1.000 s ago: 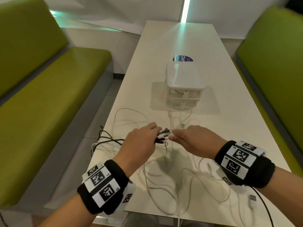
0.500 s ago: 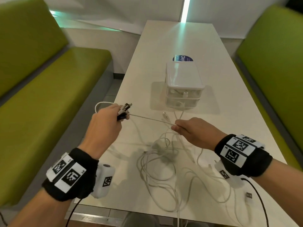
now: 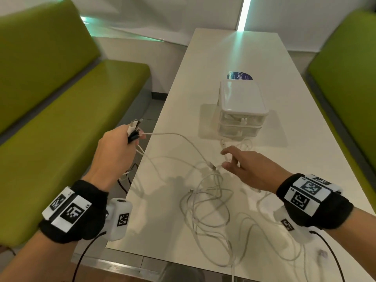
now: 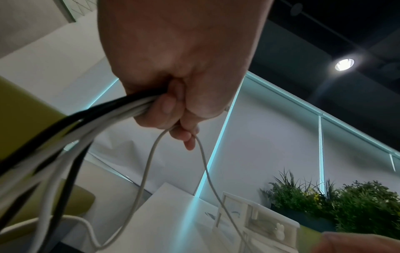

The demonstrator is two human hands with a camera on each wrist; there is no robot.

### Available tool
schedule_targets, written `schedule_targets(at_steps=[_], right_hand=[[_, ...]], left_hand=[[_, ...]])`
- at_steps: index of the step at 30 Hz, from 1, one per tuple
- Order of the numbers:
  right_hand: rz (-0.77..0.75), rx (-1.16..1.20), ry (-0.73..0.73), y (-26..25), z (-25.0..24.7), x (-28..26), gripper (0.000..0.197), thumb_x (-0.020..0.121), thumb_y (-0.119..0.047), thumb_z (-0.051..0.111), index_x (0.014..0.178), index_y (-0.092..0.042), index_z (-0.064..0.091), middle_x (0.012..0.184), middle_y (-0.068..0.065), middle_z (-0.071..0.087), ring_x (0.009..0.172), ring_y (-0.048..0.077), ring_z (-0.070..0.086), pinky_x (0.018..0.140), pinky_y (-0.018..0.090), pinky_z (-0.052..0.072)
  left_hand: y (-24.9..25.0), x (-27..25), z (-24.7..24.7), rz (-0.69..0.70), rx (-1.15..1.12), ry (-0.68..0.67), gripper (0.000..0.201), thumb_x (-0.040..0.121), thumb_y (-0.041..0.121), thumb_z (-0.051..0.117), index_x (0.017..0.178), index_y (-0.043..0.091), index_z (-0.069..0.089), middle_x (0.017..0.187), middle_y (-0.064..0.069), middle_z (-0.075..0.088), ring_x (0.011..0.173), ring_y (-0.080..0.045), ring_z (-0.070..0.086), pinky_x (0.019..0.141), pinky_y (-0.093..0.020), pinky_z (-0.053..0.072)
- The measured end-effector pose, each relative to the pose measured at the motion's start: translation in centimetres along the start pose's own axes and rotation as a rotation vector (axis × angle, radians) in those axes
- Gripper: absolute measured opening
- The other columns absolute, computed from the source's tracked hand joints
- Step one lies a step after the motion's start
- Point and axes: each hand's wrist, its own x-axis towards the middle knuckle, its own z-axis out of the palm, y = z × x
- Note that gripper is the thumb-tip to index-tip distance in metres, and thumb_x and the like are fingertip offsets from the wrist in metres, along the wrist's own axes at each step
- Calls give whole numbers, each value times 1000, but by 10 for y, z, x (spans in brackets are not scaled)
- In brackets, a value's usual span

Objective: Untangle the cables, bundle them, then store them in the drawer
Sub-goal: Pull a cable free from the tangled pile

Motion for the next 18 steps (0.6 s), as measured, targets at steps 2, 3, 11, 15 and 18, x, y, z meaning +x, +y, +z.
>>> schedule_targets(at_steps=[2, 3, 11, 15, 18], right_hand=[[-47, -21, -26, -11, 4, 0, 41, 98, -49, 40, 135, -33, 37, 92, -12, 61, 73, -3, 50, 75, 24, 43], [-79, -35, -40, -17, 6, -1, 42, 97, -51, 40, 136, -35, 36, 94, -13, 60, 73, -4, 49, 75, 23, 43], [-209, -269, -202, -42, 24, 6, 36, 95, -58, 35, 103, -32, 58, 87, -16, 55, 76, 4, 52, 76, 28, 47], [-195, -261, -178, -39, 32, 14, 31, 100, -42, 40, 94, -22, 63, 83, -10, 54, 80, 10, 55, 73, 28, 44], [-181, -267, -170, -39, 32, 18, 30, 100, -39, 40, 95, -20, 63, 84, -10, 53, 80, 11, 54, 70, 25, 40]], left_hand=[[-4, 1, -5, -21, -3, 9, 21, 97, 11, 49, 98, 15, 70, 90, -6, 66, 71, -22, 56, 58, -34, 42], [-7, 2, -9, -29, -7, 18, 21, 97, 12, 49, 99, 15, 69, 90, -6, 66, 73, -22, 57, 60, -34, 43], [-36, 4, -47, -189, 52, 185, 12, 97, 14, 53, 101, 11, 64, 89, -3, 60, 79, -18, 52, 68, -32, 41], [-51, 5, -60, -272, 144, 221, 14, 97, 12, 53, 104, 5, 62, 88, -8, 55, 79, -21, 46, 70, -32, 37], [-62, 6, -60, -333, 168, 198, 11, 97, 12, 53, 101, 4, 60, 89, -8, 56, 81, -25, 50, 72, -36, 43]])
